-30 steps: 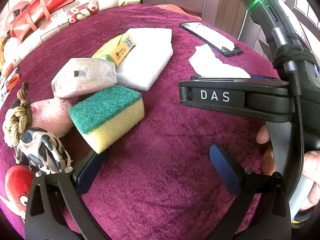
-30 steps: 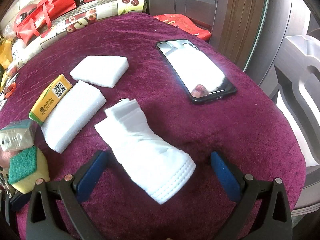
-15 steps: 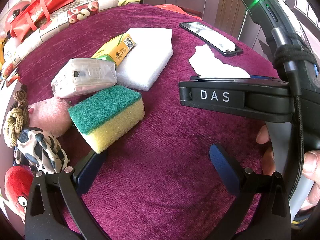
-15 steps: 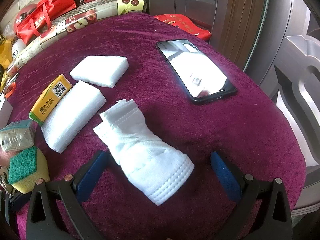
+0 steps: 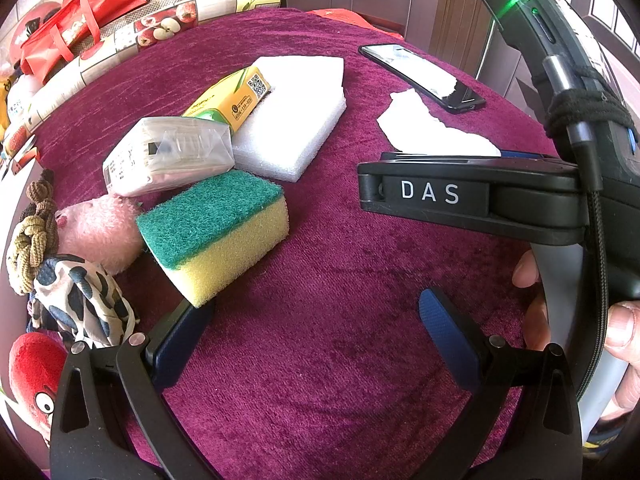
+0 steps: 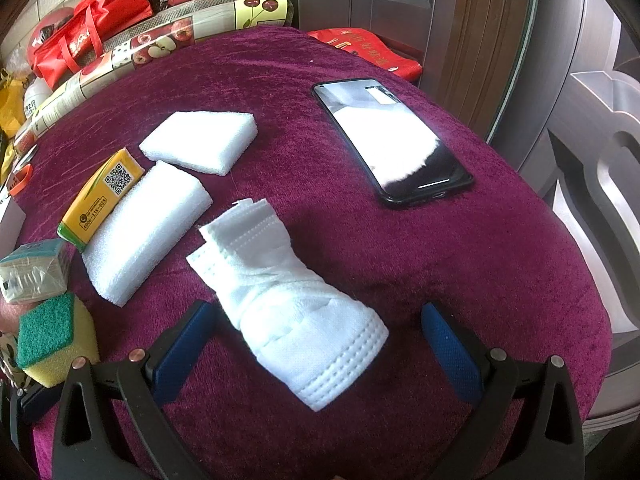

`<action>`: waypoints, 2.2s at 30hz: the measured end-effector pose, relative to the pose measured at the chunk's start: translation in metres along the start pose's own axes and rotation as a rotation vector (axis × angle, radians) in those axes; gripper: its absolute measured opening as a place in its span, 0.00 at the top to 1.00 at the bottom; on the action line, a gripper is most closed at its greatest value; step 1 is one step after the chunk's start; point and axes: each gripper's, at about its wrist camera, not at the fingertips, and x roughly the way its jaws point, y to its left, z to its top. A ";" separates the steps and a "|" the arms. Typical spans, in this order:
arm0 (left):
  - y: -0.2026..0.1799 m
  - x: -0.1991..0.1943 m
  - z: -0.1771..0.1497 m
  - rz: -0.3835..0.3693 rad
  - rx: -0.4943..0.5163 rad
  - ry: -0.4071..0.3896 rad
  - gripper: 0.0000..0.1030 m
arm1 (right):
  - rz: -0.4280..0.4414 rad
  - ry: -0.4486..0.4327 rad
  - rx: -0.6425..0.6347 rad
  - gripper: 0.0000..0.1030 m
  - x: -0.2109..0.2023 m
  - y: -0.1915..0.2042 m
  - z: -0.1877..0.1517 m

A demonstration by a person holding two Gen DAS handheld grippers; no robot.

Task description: Organize soft objects

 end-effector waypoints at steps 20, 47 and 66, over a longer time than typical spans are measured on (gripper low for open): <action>0.057 -0.113 -0.044 -0.271 -0.153 -0.219 0.00 | 0.269 -0.043 -0.042 0.00 -0.036 -0.026 -0.022; 0.111 -0.075 -0.052 0.091 -0.194 -0.116 0.03 | 0.246 -0.059 -0.365 0.48 -0.006 0.010 0.015; 0.100 -0.142 -0.061 0.234 -0.206 -0.334 0.40 | 0.448 -0.400 -0.231 0.62 -0.119 0.007 0.000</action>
